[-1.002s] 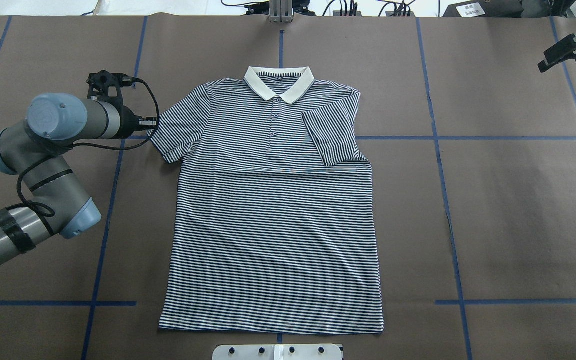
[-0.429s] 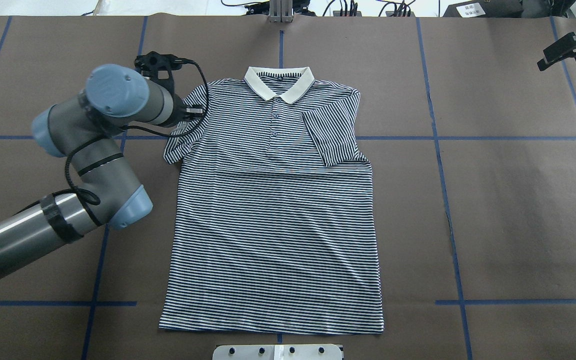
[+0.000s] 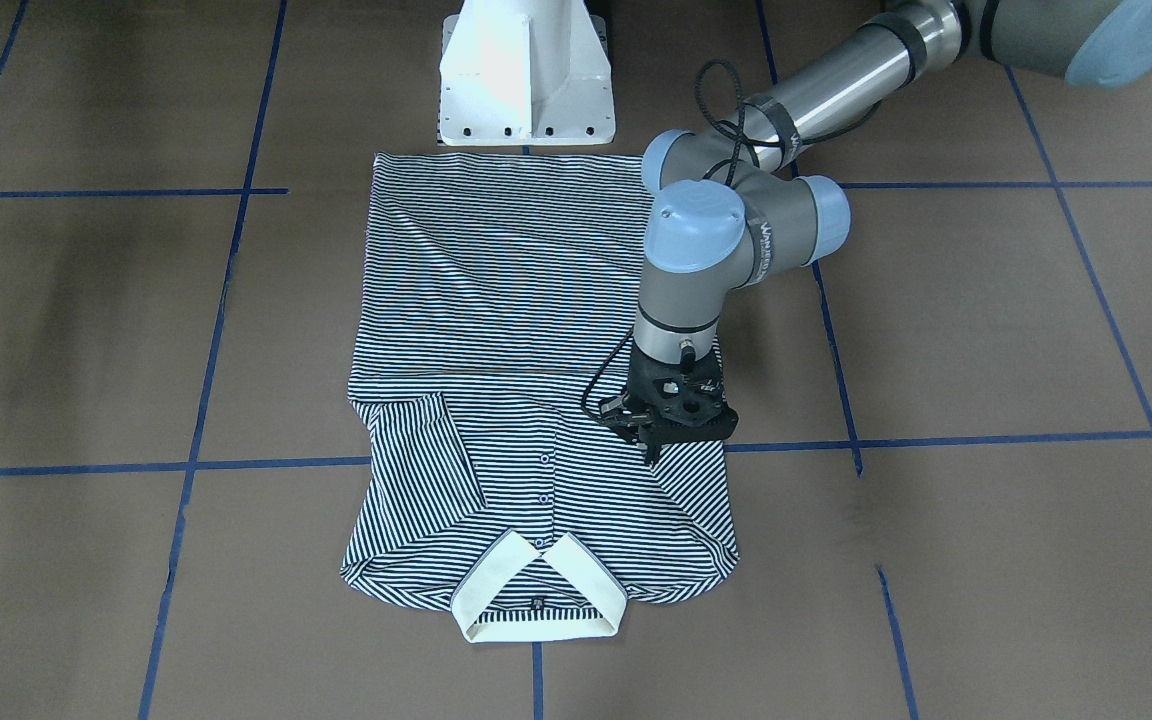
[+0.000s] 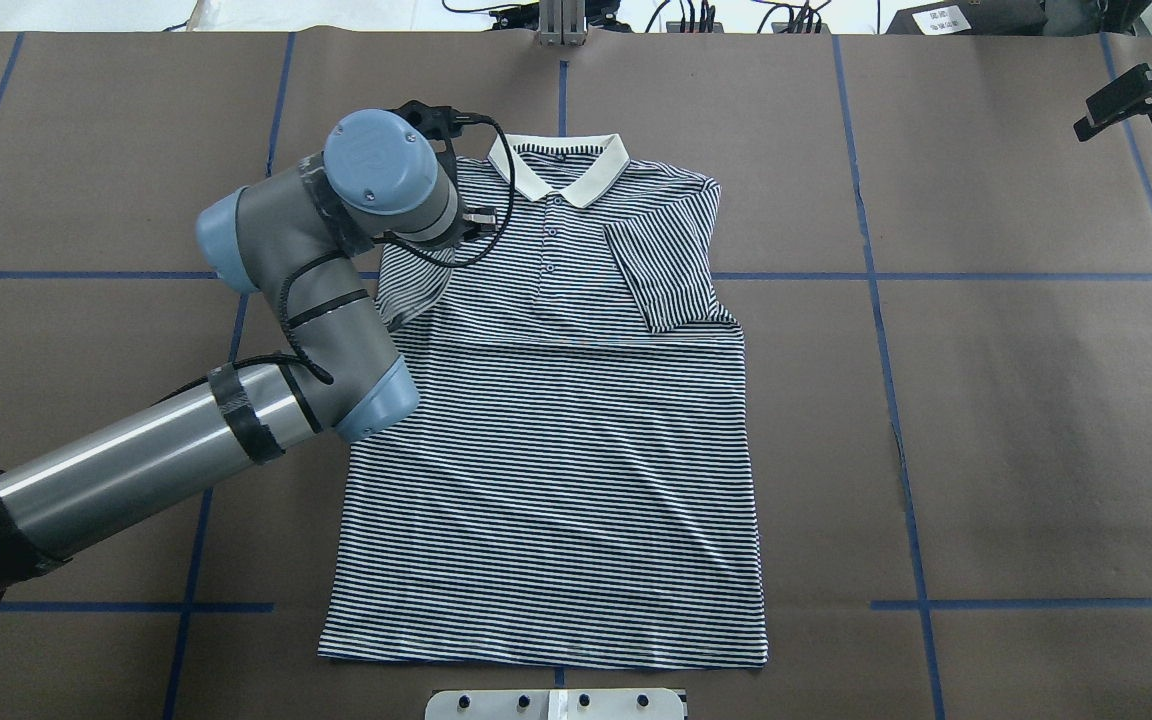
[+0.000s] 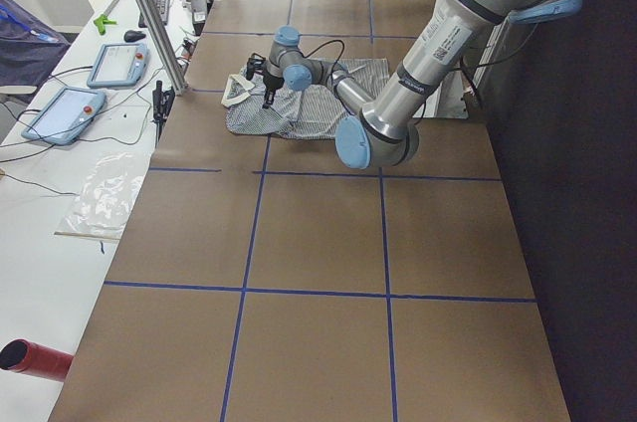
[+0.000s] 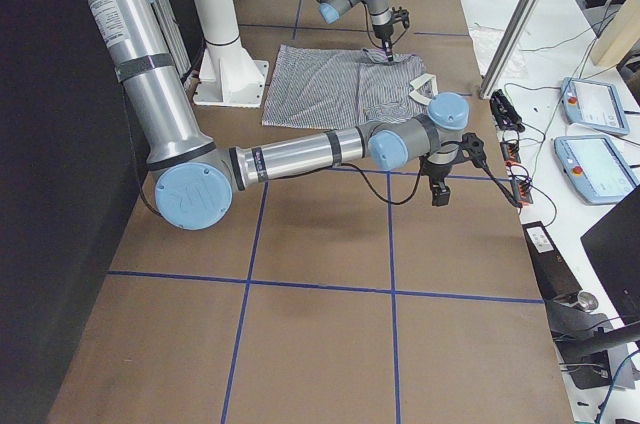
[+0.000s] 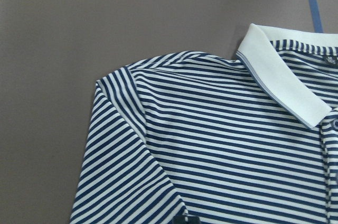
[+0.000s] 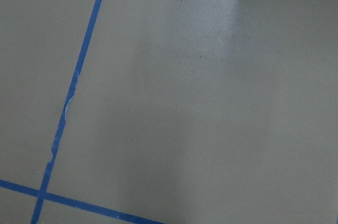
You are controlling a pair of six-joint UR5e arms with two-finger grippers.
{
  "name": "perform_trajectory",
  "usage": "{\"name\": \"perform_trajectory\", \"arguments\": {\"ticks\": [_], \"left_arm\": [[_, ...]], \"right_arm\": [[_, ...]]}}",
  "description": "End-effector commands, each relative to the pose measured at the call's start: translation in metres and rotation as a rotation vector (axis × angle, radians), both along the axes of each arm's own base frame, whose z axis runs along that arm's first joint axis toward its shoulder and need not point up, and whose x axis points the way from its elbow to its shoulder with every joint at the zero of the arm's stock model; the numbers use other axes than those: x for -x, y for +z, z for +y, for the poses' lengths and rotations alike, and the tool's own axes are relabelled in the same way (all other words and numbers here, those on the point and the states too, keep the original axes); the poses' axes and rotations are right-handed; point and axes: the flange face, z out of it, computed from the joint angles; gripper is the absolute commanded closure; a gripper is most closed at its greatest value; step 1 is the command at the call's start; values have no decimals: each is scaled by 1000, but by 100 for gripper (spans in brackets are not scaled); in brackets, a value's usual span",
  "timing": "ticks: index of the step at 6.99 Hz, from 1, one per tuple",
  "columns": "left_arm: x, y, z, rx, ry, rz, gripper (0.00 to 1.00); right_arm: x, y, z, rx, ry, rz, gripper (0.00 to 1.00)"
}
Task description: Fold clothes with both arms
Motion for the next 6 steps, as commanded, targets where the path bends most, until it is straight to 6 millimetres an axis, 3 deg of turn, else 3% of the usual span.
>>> {"name": "perform_trajectory", "arguments": {"ticks": [1,2,4,5,6], "left_arm": [[-19,-11,-7,3,9,-8,72],[-18,-10,-4,-56,66,-30,1],[3,-33,14,-147,118,0,0],[27,-21,34,-189,173,11,0],[53,-12,57,-211,200,39,0]], "right_arm": [[0,0,0,1,0,0,0],[0,0,0,1,0,0,0],[3,-23,4,4,35,-22,0],[20,-50,16,15,59,-54,0],[63,-79,42,49,56,-91,0]]}}
